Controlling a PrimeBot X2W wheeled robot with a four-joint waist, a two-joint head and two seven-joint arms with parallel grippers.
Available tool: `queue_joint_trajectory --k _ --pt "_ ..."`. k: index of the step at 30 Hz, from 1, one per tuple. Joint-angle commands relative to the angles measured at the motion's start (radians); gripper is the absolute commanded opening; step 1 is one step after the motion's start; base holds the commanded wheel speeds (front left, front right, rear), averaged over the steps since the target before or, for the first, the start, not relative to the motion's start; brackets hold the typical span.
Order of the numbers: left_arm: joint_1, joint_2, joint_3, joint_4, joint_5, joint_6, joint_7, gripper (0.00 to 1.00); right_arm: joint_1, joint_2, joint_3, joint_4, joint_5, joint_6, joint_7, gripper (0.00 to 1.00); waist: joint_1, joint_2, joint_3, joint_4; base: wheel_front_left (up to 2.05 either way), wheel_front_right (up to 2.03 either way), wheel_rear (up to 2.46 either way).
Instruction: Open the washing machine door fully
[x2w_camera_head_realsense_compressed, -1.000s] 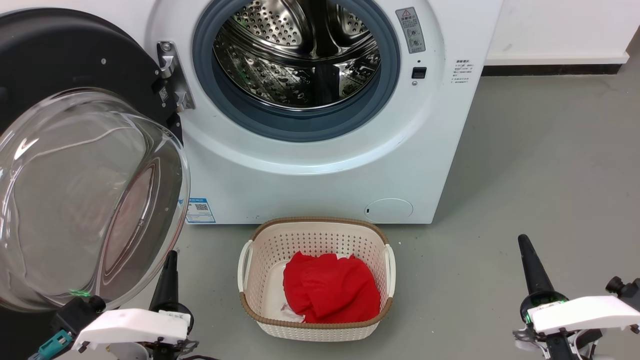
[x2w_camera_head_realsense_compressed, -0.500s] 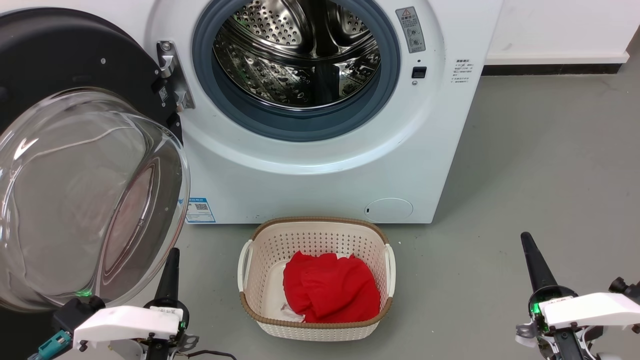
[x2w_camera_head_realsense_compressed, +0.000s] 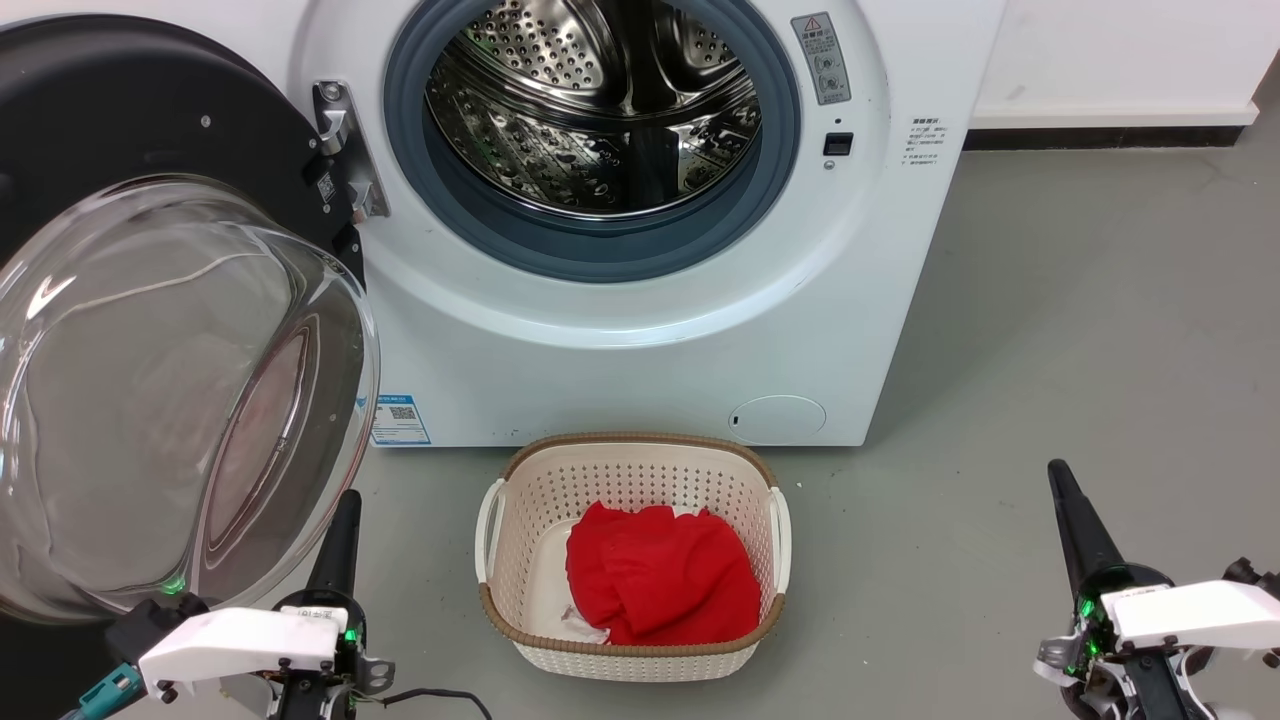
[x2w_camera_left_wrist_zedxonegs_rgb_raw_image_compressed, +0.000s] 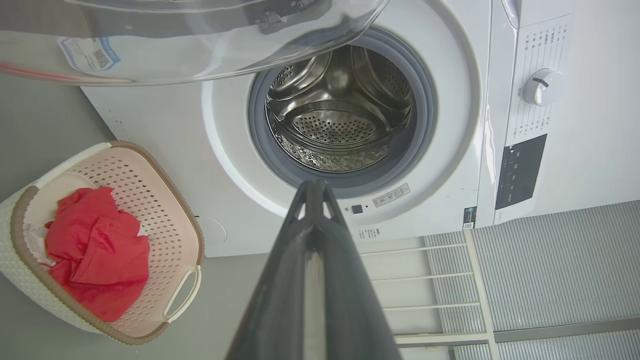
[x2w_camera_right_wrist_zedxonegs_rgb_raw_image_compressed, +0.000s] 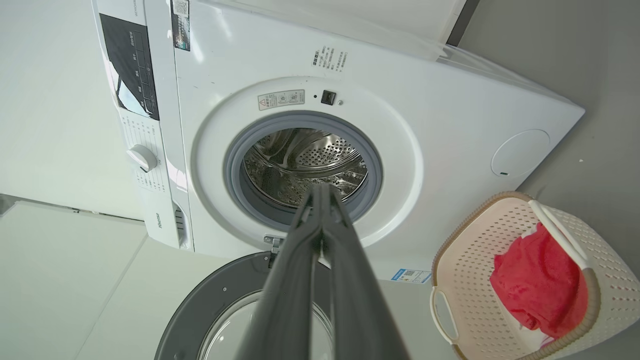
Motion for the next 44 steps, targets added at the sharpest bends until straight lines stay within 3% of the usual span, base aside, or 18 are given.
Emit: queue_joint_trajectory --k 1,31,44 --pt "-0.024 0.0 0.002 0.001 -0.023 -0.008 0.006 0.0 -0.022 -0.003 -0.004 -0.001 0.022 0.0 0.008 0.0 0.0 0.0 0.0 0.0 0.0 0.0 0.0" --pt "-0.045 -0.003 0.021 0.041 -0.268 -0.028 0.067 0.0 -0.043 0.005 -0.037 0.03 0.254 0.0 0.068 0.0 0.0 0.0 0.002 -0.001 0.0 0.0 0.0" --pt "-0.045 -0.003 0.021 0.041 -0.267 -0.028 0.067 0.0 -0.044 0.009 -0.043 0.03 0.247 0.0 0.072 0.0 0.0 0.0 0.002 -0.001 0.0 0.0 0.0"
